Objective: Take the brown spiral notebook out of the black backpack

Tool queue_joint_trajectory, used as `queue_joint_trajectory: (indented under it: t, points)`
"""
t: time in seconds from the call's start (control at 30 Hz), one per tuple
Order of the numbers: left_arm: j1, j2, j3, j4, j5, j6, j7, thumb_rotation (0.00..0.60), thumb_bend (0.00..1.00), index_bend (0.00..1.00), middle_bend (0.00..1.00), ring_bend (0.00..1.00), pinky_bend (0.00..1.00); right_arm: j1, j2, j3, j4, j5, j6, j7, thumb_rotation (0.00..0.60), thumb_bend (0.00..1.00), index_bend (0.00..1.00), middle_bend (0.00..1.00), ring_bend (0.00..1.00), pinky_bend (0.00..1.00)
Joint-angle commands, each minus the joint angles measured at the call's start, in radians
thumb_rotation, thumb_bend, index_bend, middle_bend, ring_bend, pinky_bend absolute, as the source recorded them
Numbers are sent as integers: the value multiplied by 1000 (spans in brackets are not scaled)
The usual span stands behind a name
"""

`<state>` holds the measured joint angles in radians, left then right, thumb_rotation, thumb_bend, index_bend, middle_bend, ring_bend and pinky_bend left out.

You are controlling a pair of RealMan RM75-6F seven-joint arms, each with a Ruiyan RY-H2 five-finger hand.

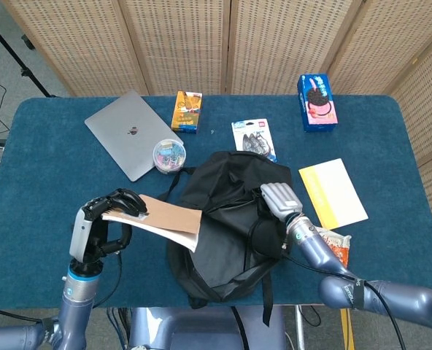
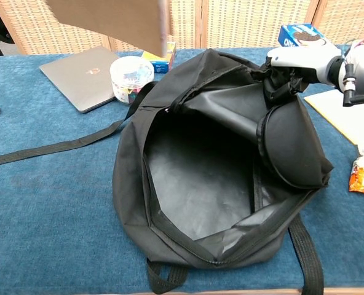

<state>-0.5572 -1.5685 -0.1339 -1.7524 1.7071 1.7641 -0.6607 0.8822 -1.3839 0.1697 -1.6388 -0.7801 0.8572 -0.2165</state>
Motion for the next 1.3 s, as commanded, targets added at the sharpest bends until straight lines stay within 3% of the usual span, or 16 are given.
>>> queue_joint_trajectory:
  t: [0.03,0.13,0.2,0.3,0.5,0.53,0.6,0.67,0.73,0.77,0.83,0.9,1.13,1.3]
  points:
    - [29,62,-13,73,-23,-7,-6,600,601,746,533,469,466,-7,-1,-5,-9,-8,5,-2,600,915,578,643,592,612]
    - [50,103,-6,157,-34,-12,-18,600,601,746,533,469,466,-14,2,-11,-21,-20,13,-9,600,915,578,643,592,612]
    - [68,136,11,272,-37,-25,-4,600,601,746,533,469,466,-21,8,-19,-36,-34,22,-18,600,913,578,643,592,612]
    - [91,131,17,467,-41,-14,12,600,601,748,533,469,466,-31,19,-36,-53,-67,40,-41,600,915,578,643,592,612]
    - [131,117,29,661,-106,-62,0,600,583,749,533,469,465,-55,44,-69,-82,-140,66,-68,600,907,578,643,592,612]
    - [136,112,27,685,-114,-65,14,600,570,749,533,469,464,-60,49,-74,-87,-156,68,-69,600,885,578,640,590,612]
    - [146,107,28,722,-140,-99,52,600,523,749,493,442,461,-69,69,-91,-97,-202,67,-71,600,733,561,596,551,610]
    - [156,119,31,704,-194,-181,107,600,423,692,339,321,452,-71,106,-118,-115,-237,46,-90,600,295,392,432,395,508]
    - [160,151,34,641,-230,-248,164,600,283,480,92,104,324,-73,140,-132,-146,-257,36,-105,600,38,200,242,190,323]
    - [161,170,34,603,-248,-277,195,600,241,395,42,53,257,-78,154,-138,-162,-275,41,-112,600,3,148,171,114,255]
    - [165,215,29,506,-281,-319,254,600,137,220,0,0,125,-98,185,-154,-198,-344,74,-123,600,0,85,29,5,134]
    - [170,243,21,446,-290,-321,278,600,46,96,0,0,66,-117,208,-167,-221,-401,106,-128,600,0,72,0,0,96]
    - [208,375,-16,219,-301,-278,341,600,0,22,0,0,19,-234,375,-233,-249,-749,330,-125,600,0,71,0,0,84]
    - [246,442,-2,129,-305,-269,376,600,0,11,0,0,2,-311,433,-233,-176,-849,479,-123,600,0,71,0,0,84]
